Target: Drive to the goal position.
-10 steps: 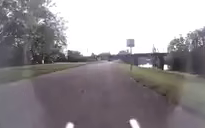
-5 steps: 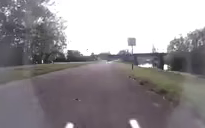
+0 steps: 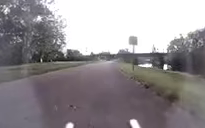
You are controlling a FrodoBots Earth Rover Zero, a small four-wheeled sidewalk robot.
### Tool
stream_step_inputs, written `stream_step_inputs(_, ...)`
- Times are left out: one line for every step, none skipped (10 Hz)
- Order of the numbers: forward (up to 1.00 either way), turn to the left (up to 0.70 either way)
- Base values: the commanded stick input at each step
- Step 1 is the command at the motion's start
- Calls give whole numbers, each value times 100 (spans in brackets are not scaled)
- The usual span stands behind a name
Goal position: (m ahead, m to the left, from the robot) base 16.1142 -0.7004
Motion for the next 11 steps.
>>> stream_step_inputs(70, 0)
stream_step_inputs(70, 0)
stream_step_inputs(70, 0)
stream_step_inputs(70, 0)
stream_step_inputs(70, 0)
stream_step_inputs(70, 0)
stream_step_inputs(70, 0)
stream_step_inputs(70, 0)
stream_step_inputs(70, 0)
stream_step_inputs(70, 0)
stream_step_inputs(70, 0)
